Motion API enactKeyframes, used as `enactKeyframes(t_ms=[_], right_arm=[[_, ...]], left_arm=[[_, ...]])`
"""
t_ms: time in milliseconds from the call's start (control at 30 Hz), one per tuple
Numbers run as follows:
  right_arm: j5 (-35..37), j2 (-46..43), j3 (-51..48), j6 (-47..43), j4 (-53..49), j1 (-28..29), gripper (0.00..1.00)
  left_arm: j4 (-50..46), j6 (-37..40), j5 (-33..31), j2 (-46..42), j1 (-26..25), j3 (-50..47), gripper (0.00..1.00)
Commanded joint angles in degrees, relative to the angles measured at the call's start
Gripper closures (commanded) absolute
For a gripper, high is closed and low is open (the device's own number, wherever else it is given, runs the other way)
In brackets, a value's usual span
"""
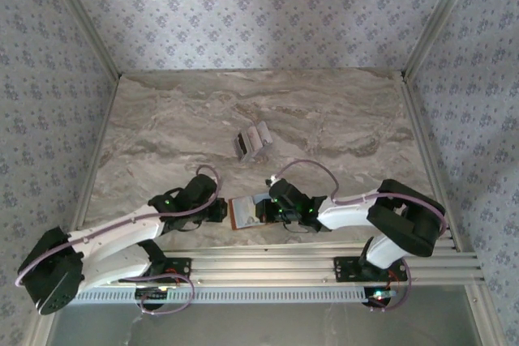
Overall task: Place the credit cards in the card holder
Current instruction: Insert the credit card into the card slot.
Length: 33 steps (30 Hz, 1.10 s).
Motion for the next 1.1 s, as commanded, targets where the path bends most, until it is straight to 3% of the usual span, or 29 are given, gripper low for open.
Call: enactKeyframes(t_ms=[0, 500, 967, 1067], right_arm=[[0.48, 1.03, 0.87, -1.47, -2.82, 0.54, 1.0], [1.1, 1.18, 2.4, -2.52, -4.62, 1.8, 1.0], [-0.83, 3.79, 5.94, -3.96, -2.88, 3.73, 1.0], [1.02, 2.54, 6.62, -4.96, -6.49, 4.06, 0.94]], left_arm=[[3.4, -1.38, 1.45, 1.76, 0.17, -0.52, 0.9], [9.64, -1.83, 2.51, 11.05, -0.51, -0.47, 0.93], [11.05, -2.75, 1.94, 12.6, -1.94, -0.58, 0.94], [10.66, -2.89, 1.55, 12.52, -2.02, -0.63, 0.94]])
